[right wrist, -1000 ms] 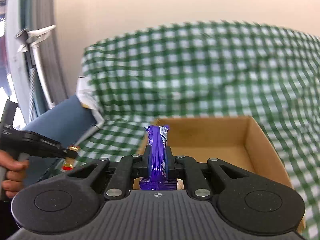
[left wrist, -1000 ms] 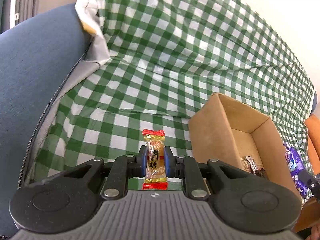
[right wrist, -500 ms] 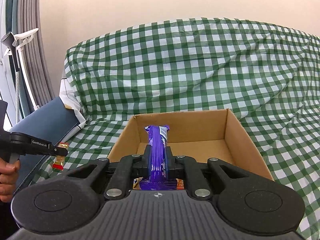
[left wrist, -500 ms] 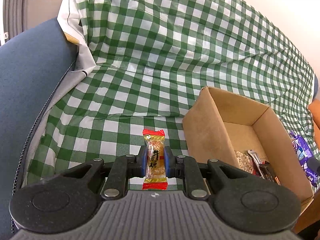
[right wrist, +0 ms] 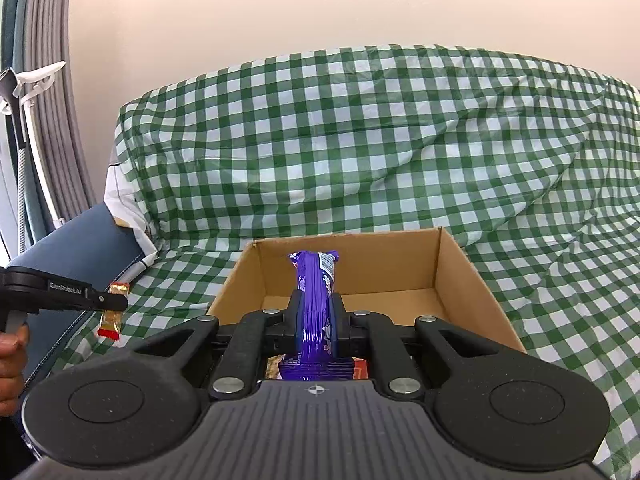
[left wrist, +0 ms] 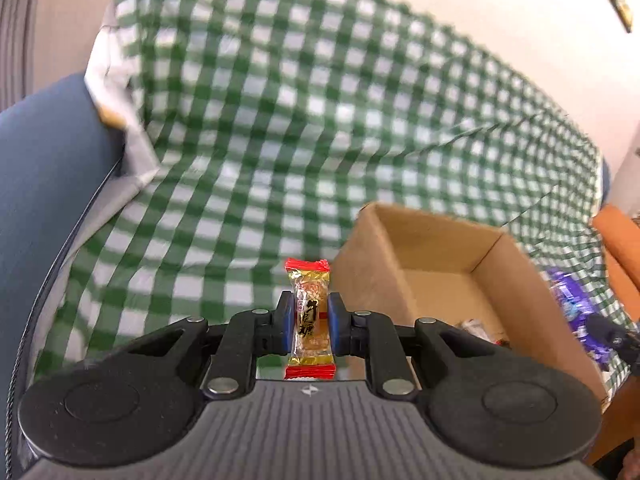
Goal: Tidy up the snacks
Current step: 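Carry the candy packet with left gripper while right gripper carries the purple bar over the box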
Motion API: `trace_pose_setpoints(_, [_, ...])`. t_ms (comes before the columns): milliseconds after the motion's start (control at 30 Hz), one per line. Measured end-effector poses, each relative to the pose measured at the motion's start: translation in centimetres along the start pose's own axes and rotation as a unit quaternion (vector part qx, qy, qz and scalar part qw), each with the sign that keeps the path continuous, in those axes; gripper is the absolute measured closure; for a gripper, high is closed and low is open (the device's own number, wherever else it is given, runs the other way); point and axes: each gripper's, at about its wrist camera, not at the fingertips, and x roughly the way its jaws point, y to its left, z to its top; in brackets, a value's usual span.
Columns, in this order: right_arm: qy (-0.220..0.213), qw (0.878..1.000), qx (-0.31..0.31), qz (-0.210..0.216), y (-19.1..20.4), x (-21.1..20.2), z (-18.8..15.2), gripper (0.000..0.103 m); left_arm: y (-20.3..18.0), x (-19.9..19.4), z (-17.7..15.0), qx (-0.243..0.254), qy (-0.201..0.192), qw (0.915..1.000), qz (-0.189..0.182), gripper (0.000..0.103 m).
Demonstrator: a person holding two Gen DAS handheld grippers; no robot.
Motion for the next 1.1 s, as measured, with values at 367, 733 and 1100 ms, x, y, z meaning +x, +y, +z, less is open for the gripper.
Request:
trace_pose_setpoints(367, [-0.026,0.998,0.008,-0.053,-1.1,0.0,0.3,0.091,-6.8,-2.6,-1.4,0.113,-0.115,0.9847,-0.066,0.085])
trace_pose_setpoints(733, [-0.043,0.993,-0.012,-0.107,-1.4,0.0,0.1,0.091,-10.9,-1.2,-1.6,0.109,-0.11,0.9792,-0.131,0.085])
trace_pose_setpoints(1100, [-0.04,0.992,-0.028,-0.12,-1.3,0.7,0.1,0.091,-13.5,0.9,-2.1,0.127,-0.103,0.9743,-0.155,0.085])
